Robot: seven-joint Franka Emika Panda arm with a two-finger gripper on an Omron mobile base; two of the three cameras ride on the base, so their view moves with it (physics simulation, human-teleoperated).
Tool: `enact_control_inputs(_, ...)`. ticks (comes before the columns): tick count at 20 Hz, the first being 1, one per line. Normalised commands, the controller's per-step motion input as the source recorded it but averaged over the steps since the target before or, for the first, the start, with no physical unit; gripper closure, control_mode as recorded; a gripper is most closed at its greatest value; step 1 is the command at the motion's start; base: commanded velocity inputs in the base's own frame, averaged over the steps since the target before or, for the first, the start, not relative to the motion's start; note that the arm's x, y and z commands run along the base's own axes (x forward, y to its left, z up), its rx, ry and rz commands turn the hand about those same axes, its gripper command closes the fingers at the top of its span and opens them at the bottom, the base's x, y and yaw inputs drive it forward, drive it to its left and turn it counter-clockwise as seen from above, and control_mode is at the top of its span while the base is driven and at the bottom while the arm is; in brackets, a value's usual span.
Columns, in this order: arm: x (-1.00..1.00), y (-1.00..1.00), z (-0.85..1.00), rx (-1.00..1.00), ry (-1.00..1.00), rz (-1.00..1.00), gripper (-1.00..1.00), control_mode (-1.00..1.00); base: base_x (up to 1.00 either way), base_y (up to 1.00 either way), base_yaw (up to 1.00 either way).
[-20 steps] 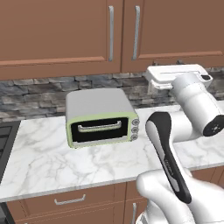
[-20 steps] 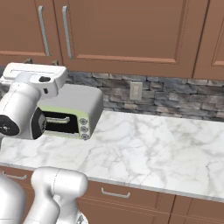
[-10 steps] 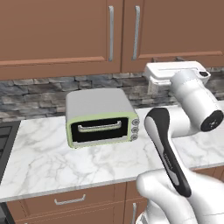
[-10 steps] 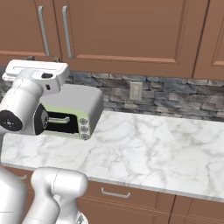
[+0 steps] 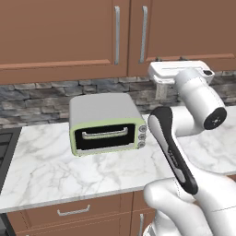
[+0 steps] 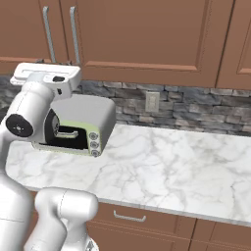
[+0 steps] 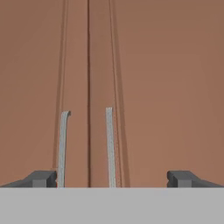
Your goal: Open the cabinet directly in front. Then move the liquor and the cup to the dining counter with the candle on it.
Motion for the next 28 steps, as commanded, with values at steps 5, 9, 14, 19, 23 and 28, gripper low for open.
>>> enact_control_inputs(5, 0.36, 0.0, 0.0, 0.0, 0.0, 0.0, -1.0, -1.0, 0.0, 0.0, 0.0)
enact_control_inputs(9, 0.39, 0.0, -0.09, 0.0, 0.01, 0.0, -1.0, -1.0, 0.0, 0.0, 0.0)
enact_control_inputs(14, 0.39, 0.01, -0.11, 0.0, 0.02, 0.0, -1.0, -1.0, 0.0, 0.0, 0.0)
enact_control_inputs(19, 0.38, 0.07, -0.12, 0.0, 0.02, 0.0, -1.0, -1.0, 0.0, 0.0, 0.0)
enact_control_inputs(23, 0.37, 0.13, -0.07, 0.0, 0.04, 0.0, -1.0, -1.0, 0.0, 0.0, 0.0)
enact_control_inputs(28, 0.38, 0.09, -0.01, 0.0, 0.05, 0.0, -1.0, -1.0, 0.0, 0.0, 0.0)
